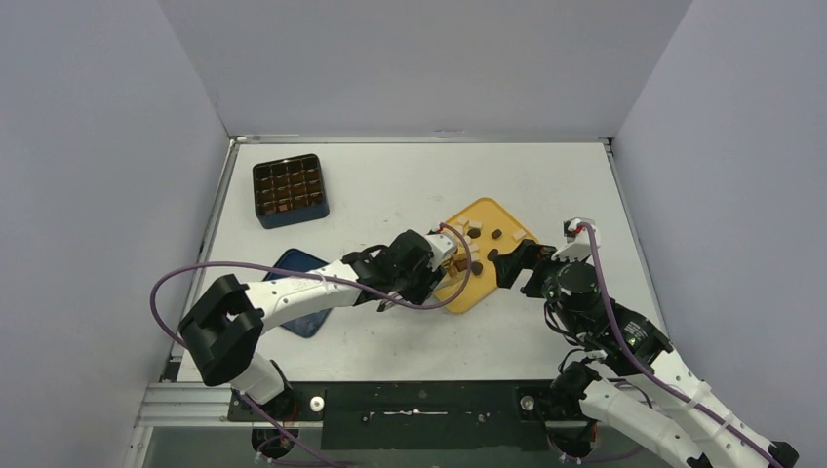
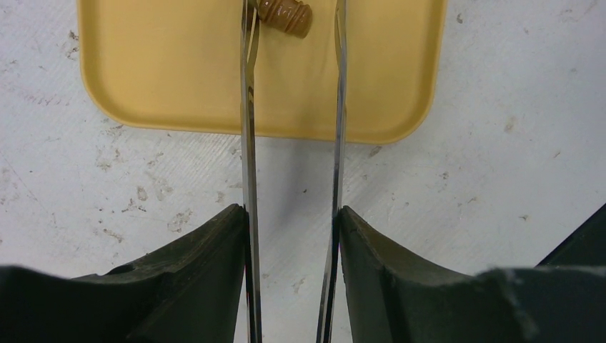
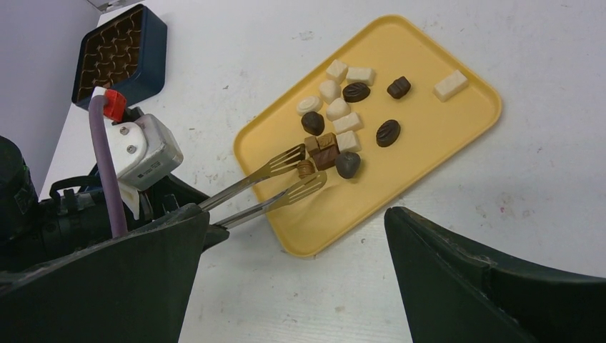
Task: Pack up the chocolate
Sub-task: Pick up the fake chocolate from the plate.
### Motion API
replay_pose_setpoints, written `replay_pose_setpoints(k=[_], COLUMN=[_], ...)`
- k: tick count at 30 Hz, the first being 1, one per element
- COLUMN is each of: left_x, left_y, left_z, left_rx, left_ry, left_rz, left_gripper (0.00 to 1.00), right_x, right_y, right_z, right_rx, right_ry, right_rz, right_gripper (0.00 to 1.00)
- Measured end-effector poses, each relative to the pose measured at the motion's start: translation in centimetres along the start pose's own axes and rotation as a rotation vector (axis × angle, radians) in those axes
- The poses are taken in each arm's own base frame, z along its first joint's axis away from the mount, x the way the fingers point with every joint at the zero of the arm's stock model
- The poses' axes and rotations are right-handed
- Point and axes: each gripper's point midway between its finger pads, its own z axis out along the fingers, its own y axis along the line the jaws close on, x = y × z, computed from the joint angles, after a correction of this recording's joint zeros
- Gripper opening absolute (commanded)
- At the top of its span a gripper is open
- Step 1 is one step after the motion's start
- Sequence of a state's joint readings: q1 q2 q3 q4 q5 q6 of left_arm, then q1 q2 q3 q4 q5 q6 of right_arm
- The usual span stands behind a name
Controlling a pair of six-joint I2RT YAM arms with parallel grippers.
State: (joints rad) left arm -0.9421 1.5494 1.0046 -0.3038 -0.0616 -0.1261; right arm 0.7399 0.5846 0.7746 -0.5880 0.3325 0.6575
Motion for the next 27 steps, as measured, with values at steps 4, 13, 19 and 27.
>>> replay_pose_setpoints(k=[4, 13, 19, 27], left_x=[-0.4, 0.4, 0.2, -1.7], left_y=[-0.3, 0.0, 0.3, 1.3], left_z=[-0.2, 0.0, -0.2, -2.4], left_rx=[0.004, -0.019, -0.046, -0.101], left_ry=[0.006, 0.04, 0.028, -0.049], left_rz=[0.011, 0.018, 0.024, 0.01], left_gripper=[0.45, 0.34, 0.32, 0.3], right_x=[0.0, 0.0, 0.0, -0.1], right_y=[0.0, 0.0, 0.0, 0.2], right_z=[0.0, -0.1, -0.1, 0.0], right_rx=[0.001, 0.002, 0.002, 0.0], right_ry=[0.003, 0.004, 0.004, -0.001], right_rz=[0.004, 0.008, 0.014, 0.028], right_gripper=[1.0, 1.0, 1.0, 1.0])
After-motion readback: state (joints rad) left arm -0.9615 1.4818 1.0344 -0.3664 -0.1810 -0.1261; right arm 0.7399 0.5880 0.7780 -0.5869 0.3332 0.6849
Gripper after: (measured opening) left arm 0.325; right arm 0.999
